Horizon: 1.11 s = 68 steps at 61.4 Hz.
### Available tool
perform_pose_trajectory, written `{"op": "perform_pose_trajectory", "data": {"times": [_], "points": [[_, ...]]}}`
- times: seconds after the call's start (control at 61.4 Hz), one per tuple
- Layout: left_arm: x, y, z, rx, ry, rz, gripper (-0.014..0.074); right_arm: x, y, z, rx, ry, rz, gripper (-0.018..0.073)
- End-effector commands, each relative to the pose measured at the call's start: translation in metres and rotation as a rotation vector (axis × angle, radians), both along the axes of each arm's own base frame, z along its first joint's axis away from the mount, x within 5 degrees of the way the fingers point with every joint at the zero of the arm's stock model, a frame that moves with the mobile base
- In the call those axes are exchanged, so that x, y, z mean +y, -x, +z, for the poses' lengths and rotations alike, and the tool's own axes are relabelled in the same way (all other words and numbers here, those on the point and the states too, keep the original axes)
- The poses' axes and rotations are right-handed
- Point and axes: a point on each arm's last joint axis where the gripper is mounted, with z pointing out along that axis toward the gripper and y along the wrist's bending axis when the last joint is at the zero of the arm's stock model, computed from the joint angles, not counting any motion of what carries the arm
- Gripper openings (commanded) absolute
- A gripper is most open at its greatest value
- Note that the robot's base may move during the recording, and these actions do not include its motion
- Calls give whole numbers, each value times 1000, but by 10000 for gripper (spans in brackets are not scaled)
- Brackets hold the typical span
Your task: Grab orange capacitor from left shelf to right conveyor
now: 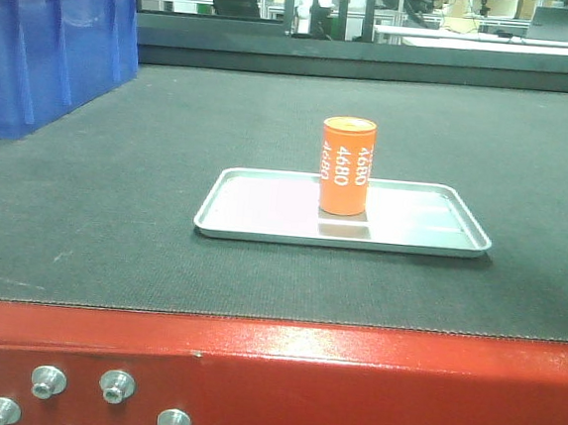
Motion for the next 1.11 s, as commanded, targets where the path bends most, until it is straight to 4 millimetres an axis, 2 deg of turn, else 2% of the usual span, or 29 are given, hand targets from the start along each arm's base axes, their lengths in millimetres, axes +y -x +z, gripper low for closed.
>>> {"op": "perform_pose_trajectory", "data": {"times": [0.0, 0.163, 0.342, 0.847, 0.977, 1.091], "points": [[0, 3, 10, -107, 8, -1, -105, -10, 18, 18, -70, -51, -12, 58], [0, 3, 10, -107, 8, -1, -105, -23, 47, 16, -42, -37, -17, 58], [0, 3, 10, -107, 8, -1, -105, -32, 67, 19, -44, -37, -20, 58], [0, 3, 10, -107, 8, -1, -105, -35, 73, 21, -46, -38, -22, 58], [0, 3, 10, -107, 8, -1, -105, -56, 90, 20, 1, -15, -114, 58], [0, 3, 10, -107, 8, -1, -105, -78, 111, 8, -14, -20, -251, 58]]}}
